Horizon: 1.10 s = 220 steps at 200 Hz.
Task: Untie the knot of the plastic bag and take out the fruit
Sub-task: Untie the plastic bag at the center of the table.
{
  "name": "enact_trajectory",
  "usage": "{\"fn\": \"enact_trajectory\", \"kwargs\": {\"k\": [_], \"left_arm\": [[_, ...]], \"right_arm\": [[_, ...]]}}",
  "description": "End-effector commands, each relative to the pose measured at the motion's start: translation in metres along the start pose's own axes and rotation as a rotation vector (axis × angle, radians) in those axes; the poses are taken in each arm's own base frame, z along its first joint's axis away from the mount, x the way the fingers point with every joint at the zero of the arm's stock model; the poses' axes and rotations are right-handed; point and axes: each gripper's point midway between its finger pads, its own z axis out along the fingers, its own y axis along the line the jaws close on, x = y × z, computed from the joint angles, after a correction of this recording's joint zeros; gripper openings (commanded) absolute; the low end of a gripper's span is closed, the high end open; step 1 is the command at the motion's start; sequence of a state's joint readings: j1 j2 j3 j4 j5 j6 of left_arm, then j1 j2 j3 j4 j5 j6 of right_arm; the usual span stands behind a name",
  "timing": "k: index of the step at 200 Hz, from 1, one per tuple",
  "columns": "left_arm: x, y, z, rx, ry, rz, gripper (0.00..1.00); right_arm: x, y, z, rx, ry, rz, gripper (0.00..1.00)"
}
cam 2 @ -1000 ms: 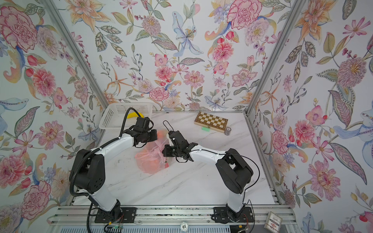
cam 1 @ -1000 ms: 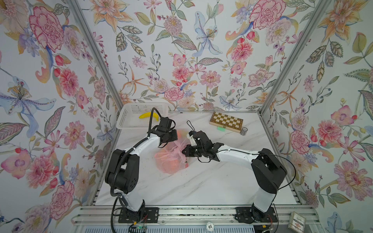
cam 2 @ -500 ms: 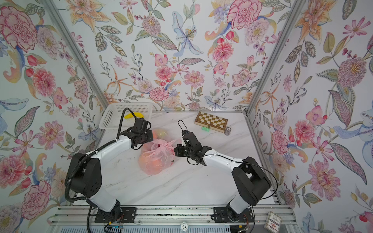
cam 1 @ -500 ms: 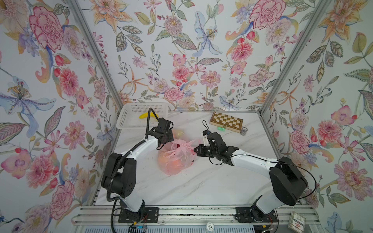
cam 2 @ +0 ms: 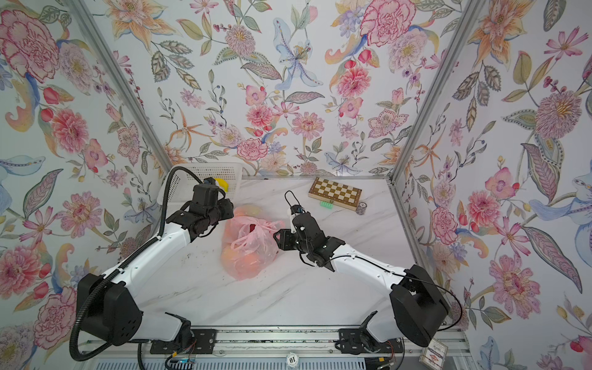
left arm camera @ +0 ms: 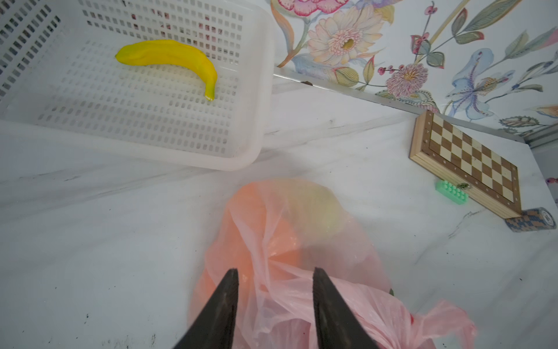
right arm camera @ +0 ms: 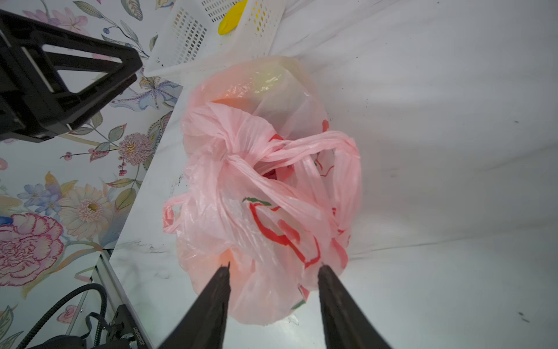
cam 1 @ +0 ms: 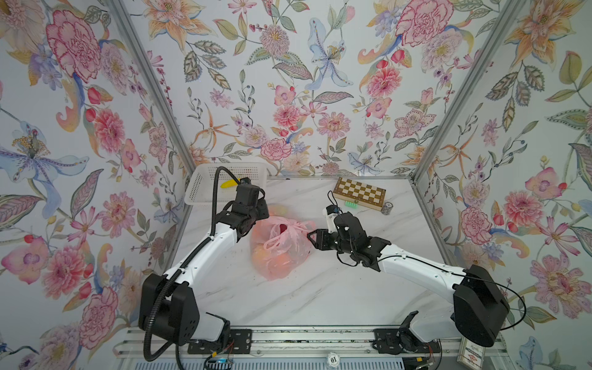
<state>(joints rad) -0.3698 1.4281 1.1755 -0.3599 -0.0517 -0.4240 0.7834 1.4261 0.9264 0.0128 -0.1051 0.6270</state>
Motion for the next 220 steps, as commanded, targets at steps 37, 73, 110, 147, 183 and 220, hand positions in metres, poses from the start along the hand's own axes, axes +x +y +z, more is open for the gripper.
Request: {"fn": "enact_trajectory", "kwargs": {"k": [37,73,110,147,183,220], "left_arm": [[0.016,-0.005,-0.002,-0.034,0.075,0.161,0.56],[0.016,-0.013,0.001,0.019,0.045,0.283,0.76],[0.02,-0.035,-0.005,0.18,-0.033,0.447,0.8],[0.033,-0.054,-0.02,0.333,-0.142,0.694,0.88],[0.055,-0.064,-0.021,0.433,-0.167,0.988,0.9],[0.085,-0.077,-0.017,0.582,-0.161,1.25,0.87]], "right_arm": [[-0.007,0.036,0.028,-0.086,0.076,-0.056,0.75],[0.002,0.033,0.061,-0.042,0.135,-0.079,0.76],[0.016,0.024,0.069,-0.032,0.171,-0.103,0.25],[0.024,0.018,0.048,-0.096,0.137,-0.169,0.0],[0.03,0.011,0.031,-0.16,0.125,-0.232,0.0],[0.033,0.005,0.018,-0.197,0.129,-0.257,0.0]]}}
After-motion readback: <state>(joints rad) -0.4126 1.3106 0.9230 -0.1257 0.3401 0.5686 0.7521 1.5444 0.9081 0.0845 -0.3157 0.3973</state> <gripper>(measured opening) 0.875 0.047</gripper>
